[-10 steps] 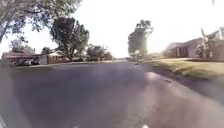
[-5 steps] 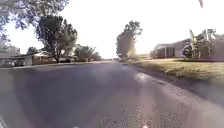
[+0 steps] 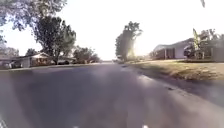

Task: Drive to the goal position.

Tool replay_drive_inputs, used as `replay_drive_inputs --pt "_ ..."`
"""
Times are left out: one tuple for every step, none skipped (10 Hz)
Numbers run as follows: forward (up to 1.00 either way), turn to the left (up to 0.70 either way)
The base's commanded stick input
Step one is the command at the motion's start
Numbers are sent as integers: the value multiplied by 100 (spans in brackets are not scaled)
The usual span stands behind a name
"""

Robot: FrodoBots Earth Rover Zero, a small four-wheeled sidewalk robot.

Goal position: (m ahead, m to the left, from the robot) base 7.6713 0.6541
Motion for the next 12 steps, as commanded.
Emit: replay_drive_inputs --pt "100 0" --pt "100 0" --pt "100 0" --pt "100 0" --pt "100 0" --pt "100 1" --pt "100 3" --pt "100 3" --pt "100 3" --pt "100 3" --pt "100 3" --pt "100 3"
